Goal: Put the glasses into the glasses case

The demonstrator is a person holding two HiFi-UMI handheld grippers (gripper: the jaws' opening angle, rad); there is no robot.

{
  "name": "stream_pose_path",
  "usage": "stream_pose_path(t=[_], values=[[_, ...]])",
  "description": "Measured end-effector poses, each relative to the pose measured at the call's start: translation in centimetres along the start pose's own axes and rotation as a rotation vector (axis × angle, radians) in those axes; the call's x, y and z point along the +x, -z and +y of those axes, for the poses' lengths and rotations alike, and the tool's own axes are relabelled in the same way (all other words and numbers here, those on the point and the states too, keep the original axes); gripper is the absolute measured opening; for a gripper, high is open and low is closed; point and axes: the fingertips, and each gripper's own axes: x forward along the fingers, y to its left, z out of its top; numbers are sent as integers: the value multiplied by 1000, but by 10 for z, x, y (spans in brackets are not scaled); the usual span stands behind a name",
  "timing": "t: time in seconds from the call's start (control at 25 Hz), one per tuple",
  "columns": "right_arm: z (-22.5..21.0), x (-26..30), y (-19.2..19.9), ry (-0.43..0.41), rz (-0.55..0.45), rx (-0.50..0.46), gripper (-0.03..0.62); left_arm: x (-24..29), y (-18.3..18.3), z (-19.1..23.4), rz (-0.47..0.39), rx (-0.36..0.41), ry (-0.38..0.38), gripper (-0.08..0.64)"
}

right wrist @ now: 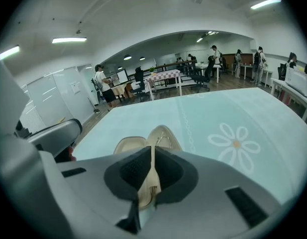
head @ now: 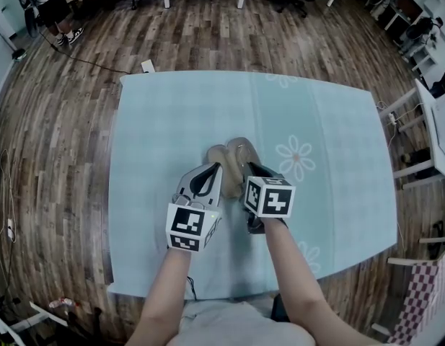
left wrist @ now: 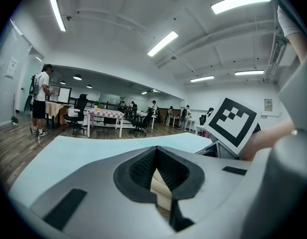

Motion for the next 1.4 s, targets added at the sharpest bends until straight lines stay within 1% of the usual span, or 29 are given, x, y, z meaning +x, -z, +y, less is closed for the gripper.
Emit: stream_pose_path(t=[0.04,0.08,0.2,0.56,0.76,1.08,1.2,1.4], values=[[1,-4,-1,0,-8,-2,16,-2,-2,-2,-2,4,1,8],[3,-8,-3,-5,-14,-3,8,-4,-4,-4,-5,8,3,8],[8,-19,-9,-38,-40,0,6,-7,-11,-9,-17,19,4,8],[19,-59,-23,-152,-167,27,5,-19,-26,-30,-43,49,17,8],[23,-84,-28,-178,-234,-21,5,-27,-36,-41,-63,62,15,8],[30,-123,-33,-203,-328,-132,5,-42,-50,-64,-102,82,-1,8],[33,-142,-38,-208,-397,-182,5,-49,-54,-73,-109,86,-4,8],[42,-174,-50,-246,-517,-234,5,-58,-65,-86,-130,108,-16,8]])
